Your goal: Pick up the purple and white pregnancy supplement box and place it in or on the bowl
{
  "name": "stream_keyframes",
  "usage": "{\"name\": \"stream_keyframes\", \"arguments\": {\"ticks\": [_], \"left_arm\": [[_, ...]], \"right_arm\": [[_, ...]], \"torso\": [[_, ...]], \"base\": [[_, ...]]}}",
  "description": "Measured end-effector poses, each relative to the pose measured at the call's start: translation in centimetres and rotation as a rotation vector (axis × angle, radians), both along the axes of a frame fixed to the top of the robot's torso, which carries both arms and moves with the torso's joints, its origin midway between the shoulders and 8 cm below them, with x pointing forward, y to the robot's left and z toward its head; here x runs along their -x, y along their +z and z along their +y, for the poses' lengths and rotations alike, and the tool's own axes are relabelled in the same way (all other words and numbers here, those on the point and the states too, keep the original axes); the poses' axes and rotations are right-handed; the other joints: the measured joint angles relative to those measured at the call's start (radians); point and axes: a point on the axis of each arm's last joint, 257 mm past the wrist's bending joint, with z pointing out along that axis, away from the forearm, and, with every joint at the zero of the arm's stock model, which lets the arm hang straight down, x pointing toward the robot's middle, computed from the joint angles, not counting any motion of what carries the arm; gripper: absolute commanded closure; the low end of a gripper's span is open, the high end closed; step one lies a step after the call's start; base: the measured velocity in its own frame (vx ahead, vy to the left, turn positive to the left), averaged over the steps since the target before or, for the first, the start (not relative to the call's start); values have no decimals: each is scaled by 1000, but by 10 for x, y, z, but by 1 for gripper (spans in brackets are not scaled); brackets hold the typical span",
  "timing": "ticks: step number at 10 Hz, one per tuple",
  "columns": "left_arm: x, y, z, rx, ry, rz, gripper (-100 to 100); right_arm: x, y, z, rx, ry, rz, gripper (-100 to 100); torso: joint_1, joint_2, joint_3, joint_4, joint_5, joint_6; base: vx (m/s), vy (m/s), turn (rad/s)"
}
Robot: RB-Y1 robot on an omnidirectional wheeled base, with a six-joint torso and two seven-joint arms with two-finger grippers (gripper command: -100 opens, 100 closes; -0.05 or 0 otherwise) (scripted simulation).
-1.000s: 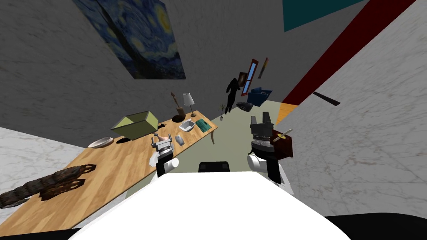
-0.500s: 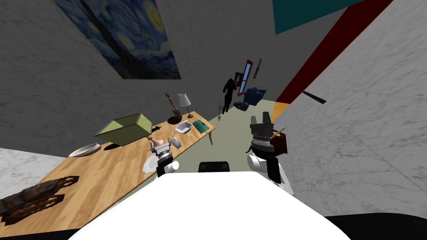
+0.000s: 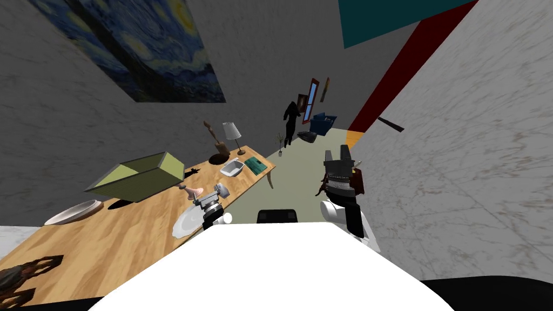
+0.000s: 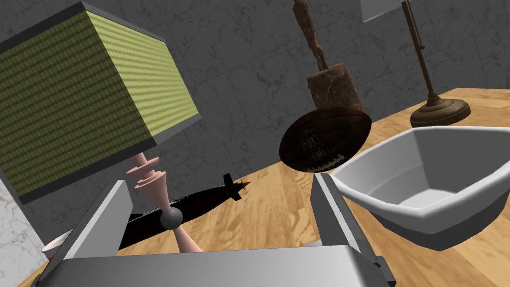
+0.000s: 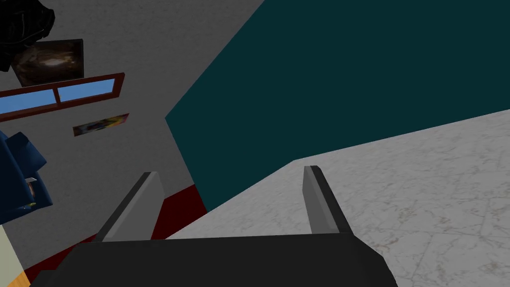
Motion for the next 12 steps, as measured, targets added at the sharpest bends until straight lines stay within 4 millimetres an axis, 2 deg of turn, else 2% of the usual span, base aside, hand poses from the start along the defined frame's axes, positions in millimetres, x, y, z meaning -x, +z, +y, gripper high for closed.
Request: {"name": "stream_keyframes", "arguments": {"ticks": [6,8,9,11,12], "left_arm": [[34,-45,12,92,56,8,-100],[56,-72,14,145,93,22,-100],[72,-81,13,175,114,21,-100],[85,-96,12,207,135,23,-100],[98,-107,8,231,152,24,-100]], "right_arm": [[0,0,0,0,0,0,0],[0,0,0,0,0,0,0],[0,0,0,0,0,0,0],[0,0,0,0,0,0,0],[0,0,0,0,0,0,0]], "torso": [[0,0,0,0,0,0],[1,0,0,0,0,0],[1,-1,-1,0,0,-1],[2,0,0,0,0,0],[2,0,0,0,0,0]], "base": [[27,-4,-103],[57,12,-231],[49,21,-39],[40,30,-159],[32,39,-63]]}}
